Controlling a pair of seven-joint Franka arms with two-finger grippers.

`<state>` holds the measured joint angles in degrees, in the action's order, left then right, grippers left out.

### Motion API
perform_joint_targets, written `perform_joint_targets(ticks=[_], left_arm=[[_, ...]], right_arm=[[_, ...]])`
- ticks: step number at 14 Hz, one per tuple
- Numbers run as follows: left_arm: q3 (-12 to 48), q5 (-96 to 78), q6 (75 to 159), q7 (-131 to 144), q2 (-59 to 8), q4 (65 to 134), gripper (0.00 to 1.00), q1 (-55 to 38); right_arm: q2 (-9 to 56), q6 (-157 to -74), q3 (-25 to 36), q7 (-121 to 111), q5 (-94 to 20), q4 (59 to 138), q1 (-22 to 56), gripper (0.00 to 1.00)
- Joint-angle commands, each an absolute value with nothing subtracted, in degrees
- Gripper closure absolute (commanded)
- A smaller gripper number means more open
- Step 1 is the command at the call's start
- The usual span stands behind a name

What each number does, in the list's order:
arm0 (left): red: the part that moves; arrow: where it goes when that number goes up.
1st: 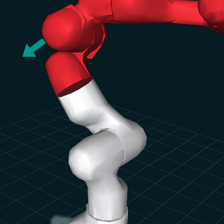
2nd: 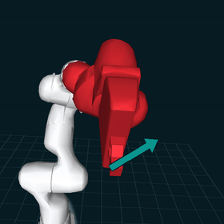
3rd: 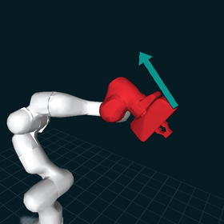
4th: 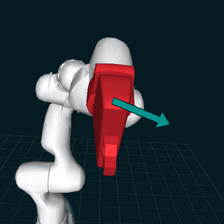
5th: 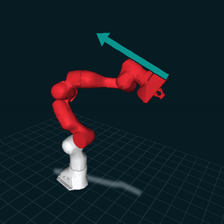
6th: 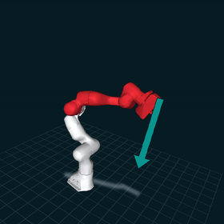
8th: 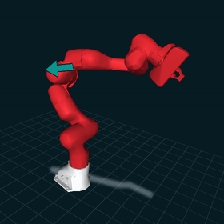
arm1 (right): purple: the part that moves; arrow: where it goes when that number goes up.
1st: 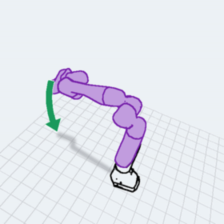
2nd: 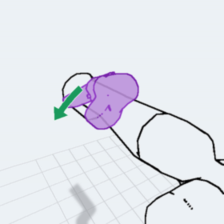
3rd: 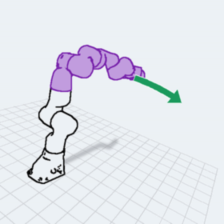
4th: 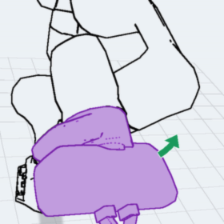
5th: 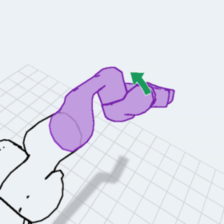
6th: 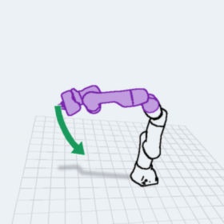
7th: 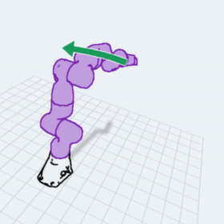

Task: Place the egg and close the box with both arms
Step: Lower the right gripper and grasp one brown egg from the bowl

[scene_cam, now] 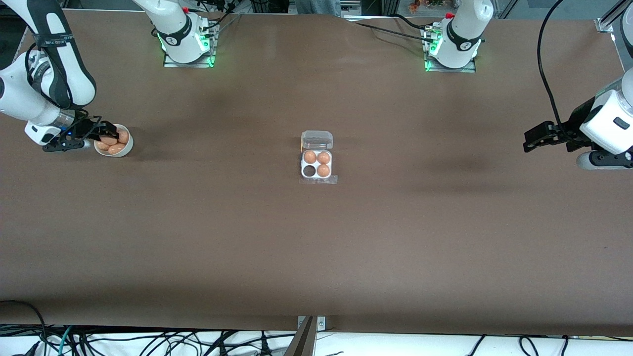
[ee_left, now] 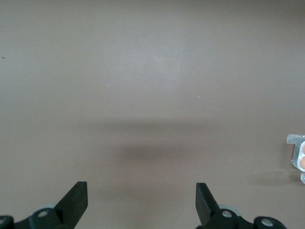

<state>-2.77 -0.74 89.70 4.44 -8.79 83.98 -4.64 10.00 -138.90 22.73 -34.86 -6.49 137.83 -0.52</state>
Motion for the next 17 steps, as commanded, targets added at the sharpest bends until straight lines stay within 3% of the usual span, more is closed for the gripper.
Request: perform_joint_targets(ticks=[1,7,17], left_arm=[[-2.6,-1.5,88.4,4.0,-9.5,82.1,0.0,-4.2],[-2.6,-1.5,88.4,4.0,-9.6,82.1,0.0,-4.3],[-2.6,-1.5,88.4,4.0,-9.6,82.1,0.0,-4.2]], right_arm=[[9.7,-139.3,22.7,-36.8,-7.6,138.3,-0.5,0.38],[9.8,-139.3,22.7,-36.7,-7.6,138.1,-0.5,0.53],[9.8,-138.4,22.7,-36.2,-7.7,137.0,-0.4,0.63]])
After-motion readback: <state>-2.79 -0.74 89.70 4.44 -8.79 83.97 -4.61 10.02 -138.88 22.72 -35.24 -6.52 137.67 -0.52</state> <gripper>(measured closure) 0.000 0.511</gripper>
